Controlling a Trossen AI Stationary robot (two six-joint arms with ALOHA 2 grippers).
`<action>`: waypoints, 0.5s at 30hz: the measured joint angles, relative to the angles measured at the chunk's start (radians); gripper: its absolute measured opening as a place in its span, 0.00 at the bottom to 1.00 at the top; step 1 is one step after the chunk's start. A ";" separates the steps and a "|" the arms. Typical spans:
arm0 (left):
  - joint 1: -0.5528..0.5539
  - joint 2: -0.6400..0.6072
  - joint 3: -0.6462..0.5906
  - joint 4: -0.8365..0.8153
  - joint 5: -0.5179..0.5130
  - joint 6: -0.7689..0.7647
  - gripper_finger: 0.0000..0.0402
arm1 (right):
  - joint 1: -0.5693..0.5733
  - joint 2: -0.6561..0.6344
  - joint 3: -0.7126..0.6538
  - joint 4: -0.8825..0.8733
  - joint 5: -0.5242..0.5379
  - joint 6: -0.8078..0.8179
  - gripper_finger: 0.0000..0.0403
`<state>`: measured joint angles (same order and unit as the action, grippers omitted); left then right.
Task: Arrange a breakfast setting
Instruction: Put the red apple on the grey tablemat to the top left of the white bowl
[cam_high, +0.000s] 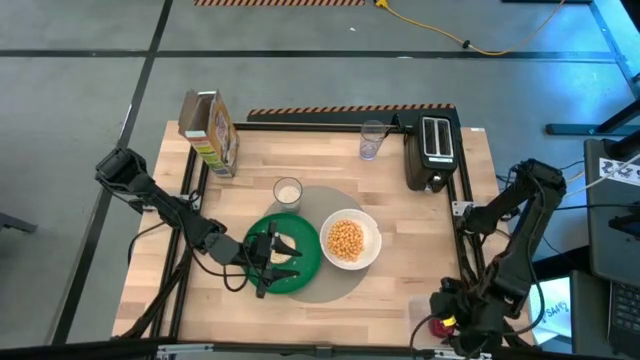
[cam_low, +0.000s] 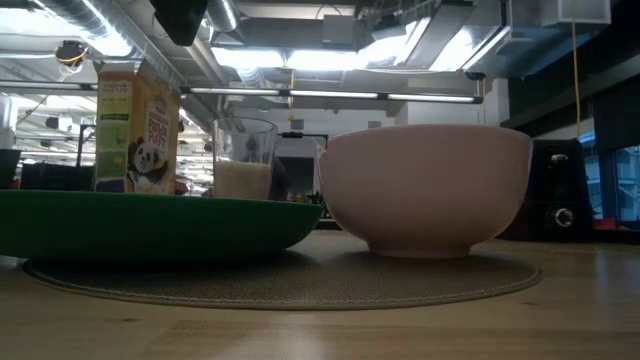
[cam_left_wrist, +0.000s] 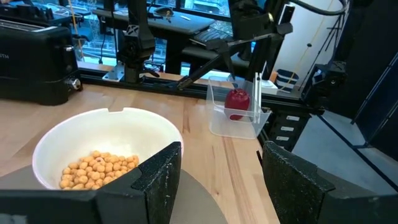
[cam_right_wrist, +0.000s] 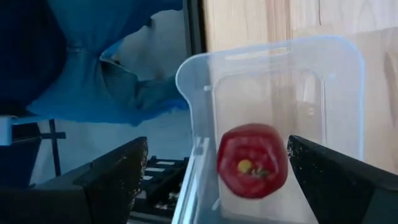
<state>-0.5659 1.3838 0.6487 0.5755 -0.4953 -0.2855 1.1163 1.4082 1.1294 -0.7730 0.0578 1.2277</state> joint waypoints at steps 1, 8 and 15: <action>0.000 0.000 0.000 0.000 0.000 0.000 0.53 | 0.007 0.001 0.013 -0.012 0.001 0.007 0.92; 0.000 0.000 0.000 -0.018 0.000 0.000 0.53 | 0.045 0.009 0.153 -0.168 0.110 0.023 0.92; 0.000 0.000 0.000 -0.023 0.000 0.004 0.53 | 0.042 0.107 0.196 -0.354 0.061 0.024 0.92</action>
<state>-0.5663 1.3838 0.6487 0.5526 -0.4953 -0.2815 1.1584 1.5153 1.3258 -1.1267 0.1186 1.2514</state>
